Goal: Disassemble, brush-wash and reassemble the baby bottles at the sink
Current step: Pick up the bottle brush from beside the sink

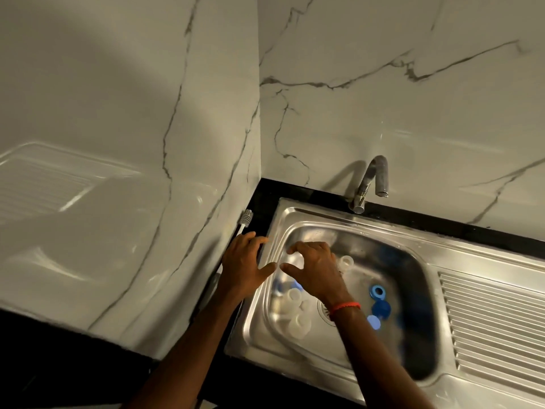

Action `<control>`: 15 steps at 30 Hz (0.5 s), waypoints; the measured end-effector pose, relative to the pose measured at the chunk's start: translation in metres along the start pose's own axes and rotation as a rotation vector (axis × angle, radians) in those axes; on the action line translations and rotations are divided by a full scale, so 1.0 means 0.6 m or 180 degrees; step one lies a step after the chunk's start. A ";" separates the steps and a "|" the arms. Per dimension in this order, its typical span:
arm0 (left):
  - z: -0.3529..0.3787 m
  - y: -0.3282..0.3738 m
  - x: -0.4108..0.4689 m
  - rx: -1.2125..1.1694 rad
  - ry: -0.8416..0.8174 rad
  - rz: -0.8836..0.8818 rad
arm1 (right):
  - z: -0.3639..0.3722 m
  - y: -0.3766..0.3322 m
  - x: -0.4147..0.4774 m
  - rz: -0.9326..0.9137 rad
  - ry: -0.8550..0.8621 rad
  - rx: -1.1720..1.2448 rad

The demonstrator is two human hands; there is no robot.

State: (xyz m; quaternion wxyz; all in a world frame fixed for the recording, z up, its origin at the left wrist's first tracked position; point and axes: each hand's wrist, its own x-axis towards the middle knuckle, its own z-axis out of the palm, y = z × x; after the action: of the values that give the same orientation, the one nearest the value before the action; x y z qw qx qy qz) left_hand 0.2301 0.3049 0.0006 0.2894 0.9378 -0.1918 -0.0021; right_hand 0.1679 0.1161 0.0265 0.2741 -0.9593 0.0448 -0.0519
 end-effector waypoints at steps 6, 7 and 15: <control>-0.001 -0.018 -0.020 0.0025 -0.0106 -0.0434 | 0.047 -0.049 0.028 -0.0145 -0.0355 0.0398; -0.003 -0.020 -0.022 0.0066 -0.0090 -0.0453 | 0.056 -0.056 0.031 -0.0134 -0.0416 0.0501; 0.002 -0.046 -0.031 0.0318 0.0060 -0.0444 | 0.108 -0.075 0.035 0.0236 -0.0892 0.1213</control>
State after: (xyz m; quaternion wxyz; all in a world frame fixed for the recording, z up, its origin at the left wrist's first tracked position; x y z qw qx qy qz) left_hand 0.2224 0.3320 -0.0173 0.2431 0.9622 -0.1231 -0.0038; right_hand 0.1994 0.1856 -0.0027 0.4555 -0.8857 0.0309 0.0843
